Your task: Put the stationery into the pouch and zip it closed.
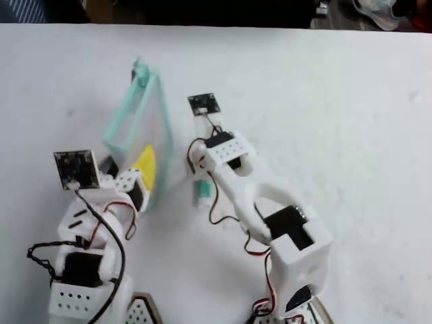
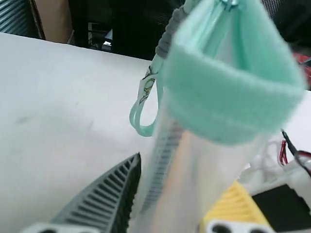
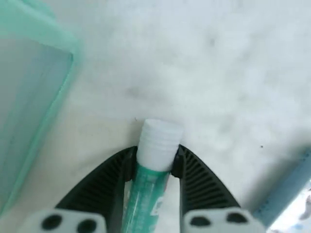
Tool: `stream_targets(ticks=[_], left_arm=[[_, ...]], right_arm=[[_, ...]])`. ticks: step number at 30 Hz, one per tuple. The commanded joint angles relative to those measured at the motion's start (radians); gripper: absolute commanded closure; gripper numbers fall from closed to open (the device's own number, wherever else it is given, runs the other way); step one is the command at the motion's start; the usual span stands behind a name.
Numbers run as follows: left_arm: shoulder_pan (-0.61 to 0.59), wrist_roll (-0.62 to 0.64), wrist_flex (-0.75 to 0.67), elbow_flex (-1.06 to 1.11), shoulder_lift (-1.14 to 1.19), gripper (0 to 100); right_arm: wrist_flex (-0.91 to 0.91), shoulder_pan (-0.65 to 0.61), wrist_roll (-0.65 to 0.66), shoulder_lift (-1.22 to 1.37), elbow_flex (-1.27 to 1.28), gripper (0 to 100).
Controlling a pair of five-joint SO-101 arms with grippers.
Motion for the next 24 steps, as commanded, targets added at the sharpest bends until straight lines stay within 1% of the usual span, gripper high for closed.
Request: stream_targets(ticks=[1, 5, 24], left_arm=[[0.088, -0.048, 0.023, -0.066, -0.013, 80], [0.113, -0.133, 0.026, -0.063, -0.013, 80], [0.122, -0.132, 0.025, -0.052, -0.013, 80]], right_arm=[[0.012, 0.028, 0.003, -0.004, -0.029, 98.1], [0.012, 0.031, 0.003, -0.004, -0.029, 98.1], [0.012, 0.035, 0.003, -0.005, -0.035, 98.1]])
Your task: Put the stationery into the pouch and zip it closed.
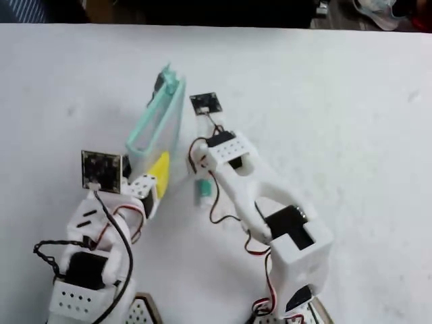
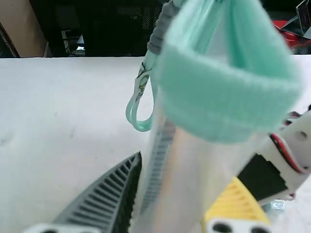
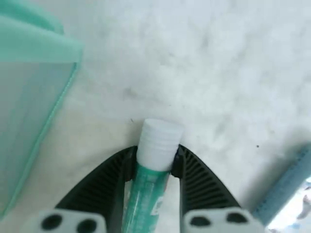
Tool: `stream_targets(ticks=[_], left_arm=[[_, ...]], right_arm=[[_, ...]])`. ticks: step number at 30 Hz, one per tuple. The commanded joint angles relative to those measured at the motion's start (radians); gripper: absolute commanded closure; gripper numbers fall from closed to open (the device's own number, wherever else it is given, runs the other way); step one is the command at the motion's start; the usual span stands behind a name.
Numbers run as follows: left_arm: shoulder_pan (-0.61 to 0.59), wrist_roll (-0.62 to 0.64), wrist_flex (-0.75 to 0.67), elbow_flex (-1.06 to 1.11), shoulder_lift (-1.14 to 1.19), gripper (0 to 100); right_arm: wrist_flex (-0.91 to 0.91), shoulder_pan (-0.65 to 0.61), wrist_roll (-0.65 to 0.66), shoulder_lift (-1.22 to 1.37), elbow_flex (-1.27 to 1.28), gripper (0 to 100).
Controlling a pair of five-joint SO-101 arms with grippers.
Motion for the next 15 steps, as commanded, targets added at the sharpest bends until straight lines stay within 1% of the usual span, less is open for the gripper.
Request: stream_targets(ticks=[1, 8, 12, 15], left_arm=[[0.021, -0.006, 0.005, -0.048, -0.01, 80], [0.021, -0.012, 0.005, -0.046, -0.01, 80], [0.021, -0.012, 0.005, -0.046, -0.01, 80], [0.021, -0.012, 0.006, -0.046, -0.01, 80]], right_arm=[[0.013, 0.031, 0.005, -0.007, -0.043, 98.2], [0.206, 0.09, 0.005, -0.176, -0.127, 98.2], [0.229, 0.134, 0.005, -0.326, -0.129, 98.2], [0.229, 0.137, 0.005, -0.444, -0.127, 98.2]])
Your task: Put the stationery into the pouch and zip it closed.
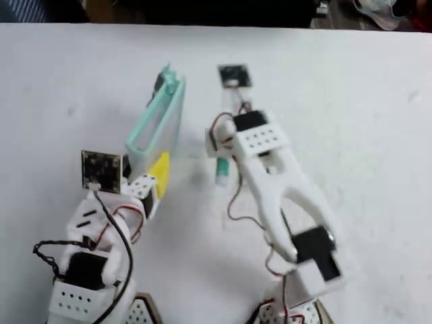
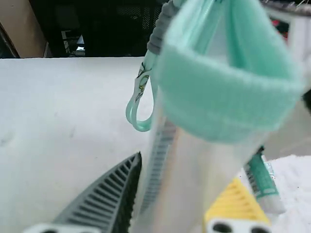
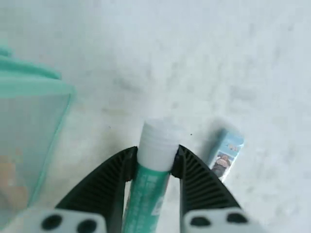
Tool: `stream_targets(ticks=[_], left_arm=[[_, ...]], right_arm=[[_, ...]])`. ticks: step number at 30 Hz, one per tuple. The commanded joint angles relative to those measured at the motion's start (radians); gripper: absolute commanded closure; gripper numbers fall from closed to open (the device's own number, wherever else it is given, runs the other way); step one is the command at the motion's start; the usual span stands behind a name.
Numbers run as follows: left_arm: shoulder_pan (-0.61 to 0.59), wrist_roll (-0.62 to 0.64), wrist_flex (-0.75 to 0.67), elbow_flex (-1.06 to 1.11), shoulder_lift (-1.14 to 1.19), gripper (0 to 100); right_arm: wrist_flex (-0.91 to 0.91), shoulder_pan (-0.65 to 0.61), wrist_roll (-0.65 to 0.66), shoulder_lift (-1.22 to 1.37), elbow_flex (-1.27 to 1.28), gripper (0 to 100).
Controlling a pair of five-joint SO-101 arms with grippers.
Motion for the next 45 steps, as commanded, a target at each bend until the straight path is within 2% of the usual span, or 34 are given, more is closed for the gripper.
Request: stream_targets(ticks=[1, 8, 14, 16, 21, 25, 29, 38, 45], left_arm=[[0.021, -0.009, 0.006, -0.046, -0.01, 80], [0.016, -0.009, 0.006, -0.046, -0.01, 80], [0.016, -0.009, 0.006, -0.046, -0.01, 80], [0.018, -0.009, 0.006, -0.046, -0.01, 80], [0.018, -0.009, 0.006, -0.046, -0.01, 80], [0.019, -0.009, 0.006, -0.046, -0.01, 80], [0.021, -0.011, 0.014, -0.046, -0.01, 80], [0.021, -0.011, 0.021, -0.048, -0.01, 77], [0.021, -0.011, 0.02, -0.048, -0.01, 77]], right_arm=[[0.008, 0.002, 0.005, -0.185, -0.04, 98.2], [0.008, -0.025, 0.014, -0.479, -0.037, 98.2], [0.036, -0.025, 0.299, -0.739, -0.035, 98.2], [0.036, -0.025, 0.351, -0.817, -0.035, 98.2], [0.031, -0.038, 0.356, -0.957, -0.012, 98.2], [0.024, -0.12, 0.356, -1.017, 0.066, 98.2], [-0.102, -0.185, 0.356, -1.061, 0.109, 98.2], [-0.532, -0.243, 0.358, -1.033, 0.104, 98.2], [-0.593, -0.344, 0.358, -0.823, 0.081, 98.2]])
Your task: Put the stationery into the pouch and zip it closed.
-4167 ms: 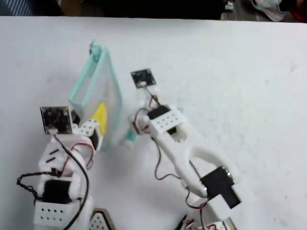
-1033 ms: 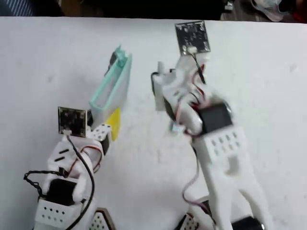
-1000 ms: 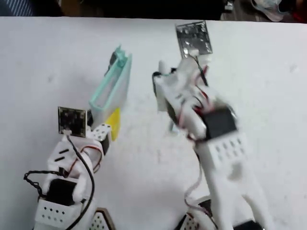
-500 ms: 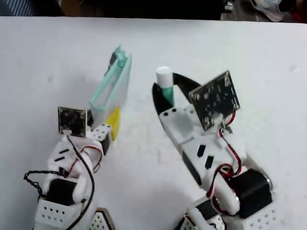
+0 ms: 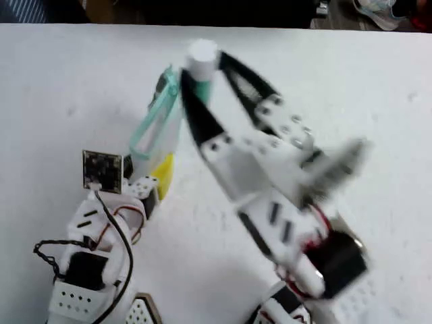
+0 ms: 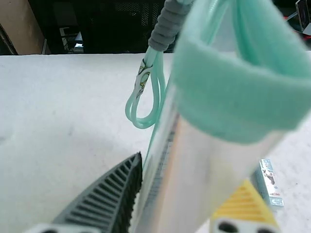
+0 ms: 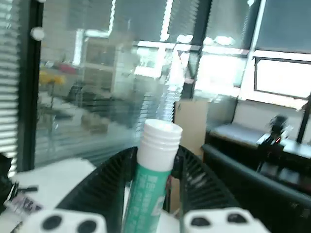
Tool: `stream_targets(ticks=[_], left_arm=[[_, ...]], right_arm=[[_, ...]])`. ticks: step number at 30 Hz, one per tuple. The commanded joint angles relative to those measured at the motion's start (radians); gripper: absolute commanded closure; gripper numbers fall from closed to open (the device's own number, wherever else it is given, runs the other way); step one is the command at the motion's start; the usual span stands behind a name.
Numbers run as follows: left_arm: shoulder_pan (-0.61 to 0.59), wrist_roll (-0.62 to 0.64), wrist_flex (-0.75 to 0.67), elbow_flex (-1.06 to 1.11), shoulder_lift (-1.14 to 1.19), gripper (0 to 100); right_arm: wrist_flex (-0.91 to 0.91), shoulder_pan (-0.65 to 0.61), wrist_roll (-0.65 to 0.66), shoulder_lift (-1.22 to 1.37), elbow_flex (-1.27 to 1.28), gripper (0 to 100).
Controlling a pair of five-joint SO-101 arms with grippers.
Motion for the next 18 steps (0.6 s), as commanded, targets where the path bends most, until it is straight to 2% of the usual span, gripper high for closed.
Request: stream_targets(ticks=[1, 18], left_arm=[[0.016, -0.011, 0.006, -0.048, -0.008, 77], [0.008, -0.011, 0.005, -0.051, -0.008, 76]], right_arm=[[-0.03, -0.048, 0.014, 0.099, -0.031, 98.2], [-0.031, -0.054, 0.014, 0.38, -0.025, 98.2]])
